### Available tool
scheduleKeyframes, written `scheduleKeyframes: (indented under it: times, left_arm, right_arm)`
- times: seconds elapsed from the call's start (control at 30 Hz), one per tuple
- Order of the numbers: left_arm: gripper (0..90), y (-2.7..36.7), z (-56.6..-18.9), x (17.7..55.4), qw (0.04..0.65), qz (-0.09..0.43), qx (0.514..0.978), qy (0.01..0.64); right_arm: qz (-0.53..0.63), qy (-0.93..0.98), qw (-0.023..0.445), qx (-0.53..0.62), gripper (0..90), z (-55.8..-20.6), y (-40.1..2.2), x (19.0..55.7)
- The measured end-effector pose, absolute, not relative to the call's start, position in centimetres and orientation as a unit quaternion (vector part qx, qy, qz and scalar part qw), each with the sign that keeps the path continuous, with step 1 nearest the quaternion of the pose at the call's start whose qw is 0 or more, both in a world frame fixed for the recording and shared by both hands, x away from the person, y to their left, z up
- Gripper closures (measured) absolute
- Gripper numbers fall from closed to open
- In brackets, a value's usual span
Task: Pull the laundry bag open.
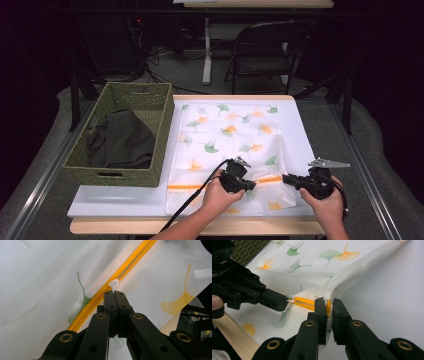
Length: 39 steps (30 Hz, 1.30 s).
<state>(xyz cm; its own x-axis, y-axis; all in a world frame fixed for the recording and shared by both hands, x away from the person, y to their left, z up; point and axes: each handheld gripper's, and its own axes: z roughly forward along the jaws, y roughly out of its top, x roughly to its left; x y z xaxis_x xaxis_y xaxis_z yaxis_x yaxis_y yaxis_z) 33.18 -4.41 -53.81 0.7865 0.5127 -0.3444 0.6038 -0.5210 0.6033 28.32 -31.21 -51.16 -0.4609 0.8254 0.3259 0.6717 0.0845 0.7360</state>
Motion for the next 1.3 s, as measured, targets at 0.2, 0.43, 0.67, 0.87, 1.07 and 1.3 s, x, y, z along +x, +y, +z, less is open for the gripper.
scheduleKeyframes:
  times: [0.2, 0.43, 0.67, 0.87, 1.07, 1.3]
  left_arm:
    - [89.7, -4.4, -53.8, 33.2, 0.370, -0.062, 0.870, 0.321]
    - [89.7, -2.9, -54.1, 33.3, 0.363, -0.055, 0.868, 0.334]
    - [89.6, -0.9, -54.2, 33.4, 0.365, -0.050, 0.861, 0.351]
    - [89.6, 0.6, -54.4, 33.4, 0.367, -0.050, 0.856, 0.362]
    - [89.6, 1.8, -54.3, 33.2, 0.367, -0.044, 0.852, 0.371]
    - [89.6, 3.8, -54.5, 33.1, 0.359, -0.032, 0.849, 0.385]
  right_arm:
    - [0.440, 0.732, 0.091, 0.513, 83.7, -51.2, -31.2, 28.3]
    - [0.436, 0.731, 0.094, 0.517, 83.7, -51.2, -31.4, 28.3]
    - [0.436, 0.730, 0.095, 0.518, 83.7, -51.2, -31.4, 28.3]
    - [0.435, 0.730, 0.095, 0.519, 83.6, -51.3, -31.5, 28.4]
    - [0.435, 0.729, 0.092, 0.520, 83.5, -51.3, -31.5, 28.4]
    - [0.437, 0.727, 0.093, 0.522, 83.5, -51.4, -31.6, 28.4]
